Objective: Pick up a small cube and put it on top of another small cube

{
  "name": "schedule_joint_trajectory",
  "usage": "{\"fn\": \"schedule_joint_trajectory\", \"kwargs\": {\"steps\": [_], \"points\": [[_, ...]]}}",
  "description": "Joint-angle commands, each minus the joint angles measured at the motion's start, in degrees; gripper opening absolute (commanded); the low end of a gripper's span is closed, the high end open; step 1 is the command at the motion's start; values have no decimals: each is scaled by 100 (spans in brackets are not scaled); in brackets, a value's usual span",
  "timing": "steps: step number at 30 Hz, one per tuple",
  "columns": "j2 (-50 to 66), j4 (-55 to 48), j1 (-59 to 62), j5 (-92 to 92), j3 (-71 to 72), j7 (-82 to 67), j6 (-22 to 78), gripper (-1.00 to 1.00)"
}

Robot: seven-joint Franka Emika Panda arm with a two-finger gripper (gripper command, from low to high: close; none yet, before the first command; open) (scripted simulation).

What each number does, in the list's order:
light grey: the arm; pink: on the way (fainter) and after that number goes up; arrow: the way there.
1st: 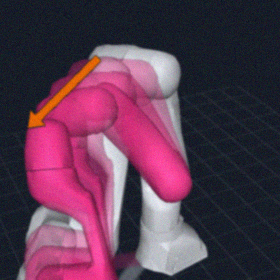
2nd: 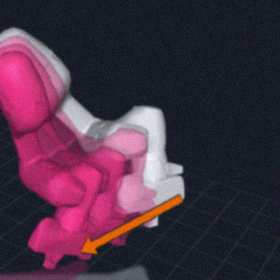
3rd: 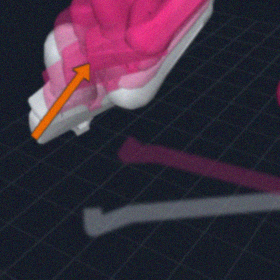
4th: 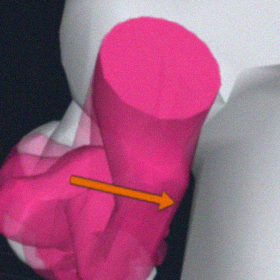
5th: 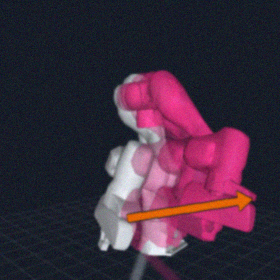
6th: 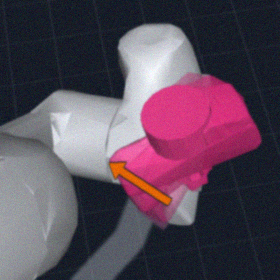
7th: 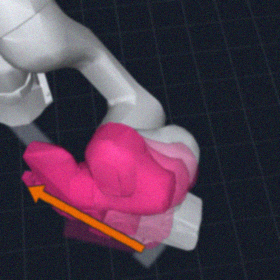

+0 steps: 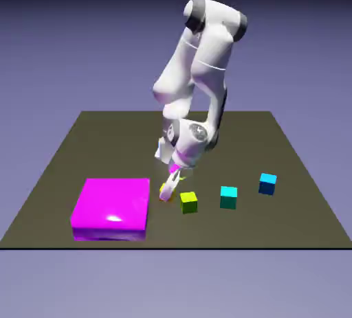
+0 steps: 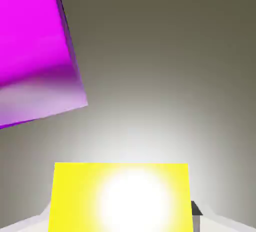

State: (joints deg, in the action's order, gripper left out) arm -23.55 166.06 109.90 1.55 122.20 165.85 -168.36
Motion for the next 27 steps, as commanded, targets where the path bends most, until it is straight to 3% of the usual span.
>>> {"fn": "schedule_joint_trajectory", "kwargs": {"steps": [1, 17, 27], "points": [[33, 9, -208, 11, -202, 3, 76, -100], [554, 148, -3528, 155, -3434, 15, 1217, -100], [620, -342, -5604, 776, -4969, -778, 1707, -100]]}}
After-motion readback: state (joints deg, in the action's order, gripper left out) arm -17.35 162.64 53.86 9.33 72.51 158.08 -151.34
